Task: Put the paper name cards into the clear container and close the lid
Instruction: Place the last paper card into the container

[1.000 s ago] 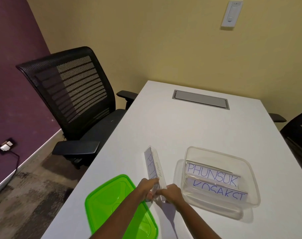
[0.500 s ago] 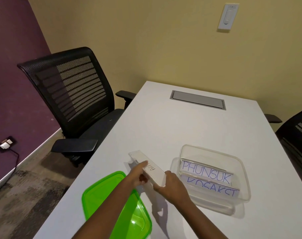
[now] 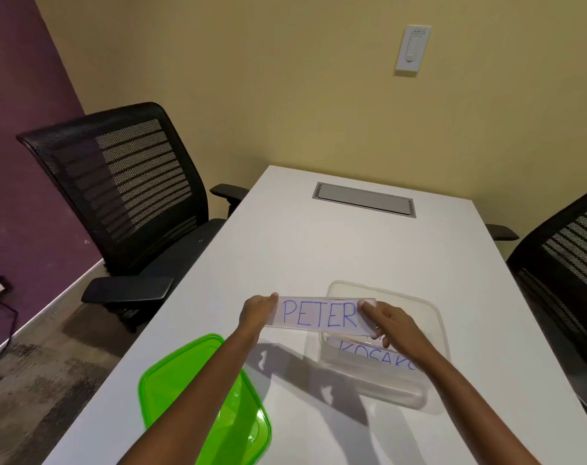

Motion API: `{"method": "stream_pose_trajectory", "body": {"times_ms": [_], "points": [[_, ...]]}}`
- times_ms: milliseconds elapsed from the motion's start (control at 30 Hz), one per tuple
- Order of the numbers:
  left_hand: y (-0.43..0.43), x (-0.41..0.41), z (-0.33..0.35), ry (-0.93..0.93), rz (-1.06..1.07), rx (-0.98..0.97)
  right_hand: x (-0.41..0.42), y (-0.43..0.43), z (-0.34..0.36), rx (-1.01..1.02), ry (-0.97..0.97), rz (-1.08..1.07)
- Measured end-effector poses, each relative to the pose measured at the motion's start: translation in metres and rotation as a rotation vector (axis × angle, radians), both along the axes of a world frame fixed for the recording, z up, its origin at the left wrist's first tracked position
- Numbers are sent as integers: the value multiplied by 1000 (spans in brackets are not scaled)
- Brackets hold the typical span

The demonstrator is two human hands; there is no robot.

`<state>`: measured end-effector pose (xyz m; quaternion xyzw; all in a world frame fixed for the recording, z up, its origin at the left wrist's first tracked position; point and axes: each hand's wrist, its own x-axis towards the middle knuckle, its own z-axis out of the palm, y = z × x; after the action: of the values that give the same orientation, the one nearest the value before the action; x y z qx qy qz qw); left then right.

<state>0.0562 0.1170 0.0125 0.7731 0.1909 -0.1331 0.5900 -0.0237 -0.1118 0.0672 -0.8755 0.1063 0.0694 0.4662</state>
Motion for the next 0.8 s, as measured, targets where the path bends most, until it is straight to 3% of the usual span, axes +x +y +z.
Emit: {"method": "stream_pose_trajectory", "body": {"times_ms": [167,367,533,667,800], "points": [[-18,3,8,-204,-141,36,3,-40,11,223,93,-92],[-41,5,24,-90,-325,-154,-4,-77,23,319,103,-134],[-67,4,37,-161,-762,147,-7,-101,23,284,78,-102],[-90,7,45,-261,-970,473,-10,-120,18,247,59,-52],[-115,11,55,-294,-1152,625,-11,-136,11,228,9,-14]]}}
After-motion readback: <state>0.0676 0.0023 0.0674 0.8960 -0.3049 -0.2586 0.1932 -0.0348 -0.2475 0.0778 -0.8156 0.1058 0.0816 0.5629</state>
